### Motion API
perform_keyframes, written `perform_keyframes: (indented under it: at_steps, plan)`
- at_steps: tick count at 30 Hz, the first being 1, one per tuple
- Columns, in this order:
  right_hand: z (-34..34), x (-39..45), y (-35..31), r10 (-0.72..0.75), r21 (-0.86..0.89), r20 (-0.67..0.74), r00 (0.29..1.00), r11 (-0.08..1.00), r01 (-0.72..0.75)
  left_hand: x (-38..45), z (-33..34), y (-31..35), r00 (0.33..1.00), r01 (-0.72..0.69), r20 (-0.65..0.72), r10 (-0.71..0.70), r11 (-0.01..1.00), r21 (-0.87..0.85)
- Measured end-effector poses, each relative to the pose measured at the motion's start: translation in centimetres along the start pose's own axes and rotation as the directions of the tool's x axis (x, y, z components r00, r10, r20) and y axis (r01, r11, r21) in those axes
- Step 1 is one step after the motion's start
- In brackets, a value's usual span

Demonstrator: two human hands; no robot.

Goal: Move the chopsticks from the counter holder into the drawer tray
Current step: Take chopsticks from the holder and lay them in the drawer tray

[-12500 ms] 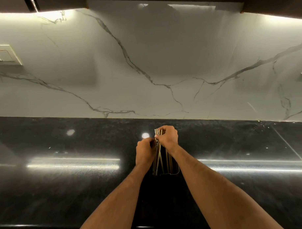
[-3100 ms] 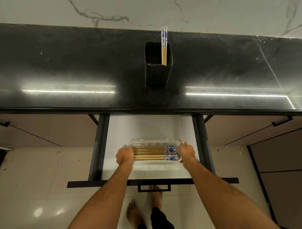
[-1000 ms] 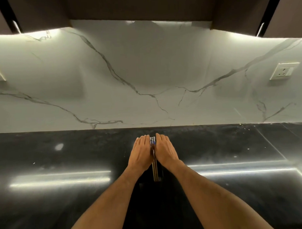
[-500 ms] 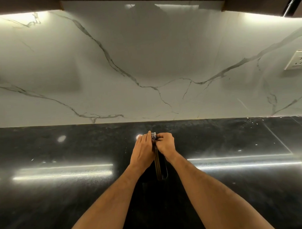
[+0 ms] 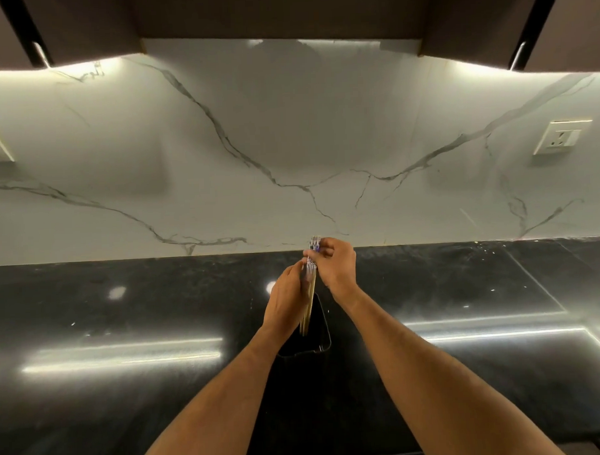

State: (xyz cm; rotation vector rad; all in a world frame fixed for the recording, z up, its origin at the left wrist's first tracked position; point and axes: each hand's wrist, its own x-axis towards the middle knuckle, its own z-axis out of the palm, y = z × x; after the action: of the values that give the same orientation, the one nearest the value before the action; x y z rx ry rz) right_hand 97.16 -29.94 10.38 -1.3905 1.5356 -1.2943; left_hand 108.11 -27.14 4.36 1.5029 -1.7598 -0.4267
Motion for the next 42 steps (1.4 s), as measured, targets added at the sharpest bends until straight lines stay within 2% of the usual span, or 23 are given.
perform_keyframes:
  at_steps: [6, 11, 17, 32, 36, 42]
  plan:
    - [-2.5, -3.2, -4.0, -0.179, 0.189, -0.051, 0.983, 0.964, 0.185, -1.1, -2.2, 3.5, 0.997, 0.082, 0.019, -0.080, 0.964, -0.252]
    - [-4.4, -6.7, -6.4, -0.339, 0.159, -0.079, 0.937, 0.924, 0.348, -3.4, -4.9, 6.4, 0.998, 0.068, 0.018, -0.066, 0.905, -0.420]
    - [-6.2, -11.9, -8.1, -0.390, 0.130, -0.079, 0.917, 0.908, 0.398, -8.1, -7.5, 8.9, 0.999, 0.037, 0.018, -0.032, 0.885, -0.464]
    - [-9.8, -23.2, -8.7, -0.265, 0.161, -0.119, 0.957, 0.946, 0.282, -19.0, -11.1, 12.9, 0.989, 0.090, 0.144, -0.029, 0.895, -0.437]
    - [-10.6, -24.2, -8.2, -0.135, 0.304, -0.106, 0.985, 0.939, 0.161, -20.2, -11.7, 12.8, 0.977, 0.150, 0.198, -0.073, 0.902, -0.405]
    - [-11.9, -24.5, -6.9, 0.037, 0.518, -0.077, 0.996, 0.855, 0.008, -20.9, -12.2, 12.1, 0.963, 0.181, 0.253, -0.094, 0.920, -0.348]
